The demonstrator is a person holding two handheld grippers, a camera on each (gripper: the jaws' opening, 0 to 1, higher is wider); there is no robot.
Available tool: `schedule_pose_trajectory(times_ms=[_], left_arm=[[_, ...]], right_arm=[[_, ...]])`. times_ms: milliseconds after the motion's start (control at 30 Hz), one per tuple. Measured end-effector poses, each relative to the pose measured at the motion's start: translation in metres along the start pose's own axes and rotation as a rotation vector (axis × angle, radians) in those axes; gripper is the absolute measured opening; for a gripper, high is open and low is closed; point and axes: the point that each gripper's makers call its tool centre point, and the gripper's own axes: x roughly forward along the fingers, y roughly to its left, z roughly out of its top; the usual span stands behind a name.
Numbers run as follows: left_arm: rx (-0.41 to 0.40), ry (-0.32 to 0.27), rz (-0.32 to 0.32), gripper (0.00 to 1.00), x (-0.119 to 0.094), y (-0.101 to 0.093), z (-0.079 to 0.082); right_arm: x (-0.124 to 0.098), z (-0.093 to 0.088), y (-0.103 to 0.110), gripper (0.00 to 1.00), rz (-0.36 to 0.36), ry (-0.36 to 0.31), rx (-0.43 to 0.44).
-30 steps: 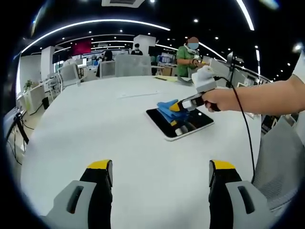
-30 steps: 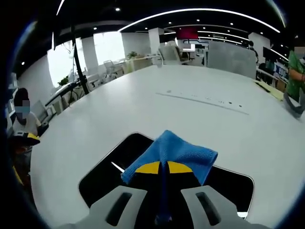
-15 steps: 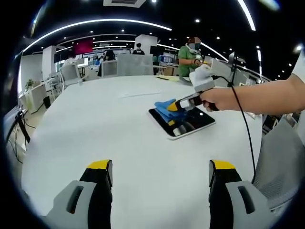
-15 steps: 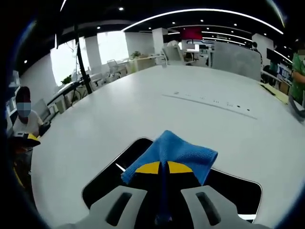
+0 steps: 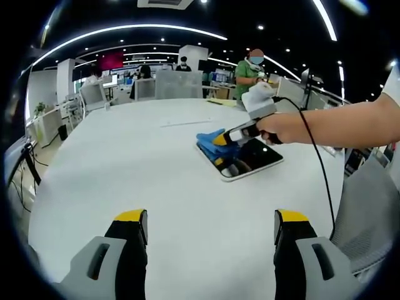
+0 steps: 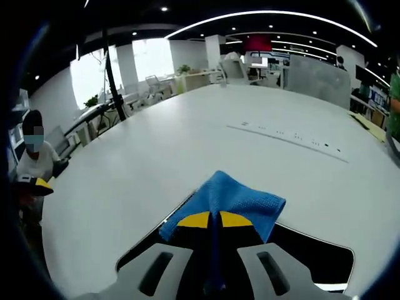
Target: Wipe the mirror surface with the cleaning cloth until all visible marks leave the cleaned area.
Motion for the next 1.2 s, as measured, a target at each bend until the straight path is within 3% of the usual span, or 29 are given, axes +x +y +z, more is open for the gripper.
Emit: schedule_pose_trajectory(times_ms=[1200], left_arm=[[0.007,-0.017,0.001,0.83,-0.0041,-0.0045,0.0055]], right_arm=[[-0.0013,-0.0016,0.0105,0.0,-0.009,-0.007,0.012]])
